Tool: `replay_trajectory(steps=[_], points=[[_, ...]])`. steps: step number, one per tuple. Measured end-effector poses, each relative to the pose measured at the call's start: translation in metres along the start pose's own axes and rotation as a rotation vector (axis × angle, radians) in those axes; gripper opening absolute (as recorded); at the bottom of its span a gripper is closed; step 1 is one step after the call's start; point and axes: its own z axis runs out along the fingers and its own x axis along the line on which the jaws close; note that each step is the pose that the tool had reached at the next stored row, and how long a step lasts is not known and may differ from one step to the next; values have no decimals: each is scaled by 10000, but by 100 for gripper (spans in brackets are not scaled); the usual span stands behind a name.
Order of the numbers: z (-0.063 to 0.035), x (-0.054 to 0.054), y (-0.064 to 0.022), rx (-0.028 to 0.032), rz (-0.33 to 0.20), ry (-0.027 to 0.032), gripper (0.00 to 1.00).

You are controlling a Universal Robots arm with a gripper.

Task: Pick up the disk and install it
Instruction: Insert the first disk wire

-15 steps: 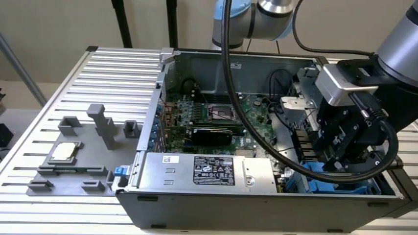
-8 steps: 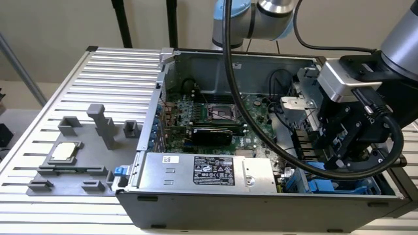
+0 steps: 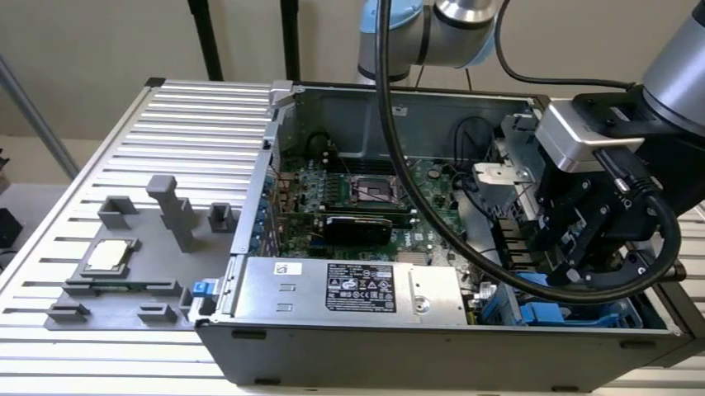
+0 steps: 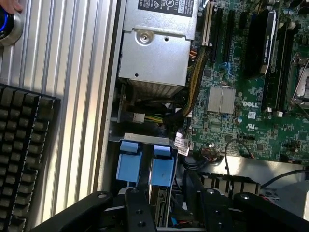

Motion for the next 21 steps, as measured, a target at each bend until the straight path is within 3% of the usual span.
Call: replay_trajectory(steps=[7,11,16,17,21], points=[[-11,1,-8,-1,-1,4,100],[-148,3,-70,0,-1,-8,100],[-281,14,-214,-10,0,-9,100],[-290,17,-246,-12,-1,-9,0],[-306,25,-388,-13,0,-10,0]])
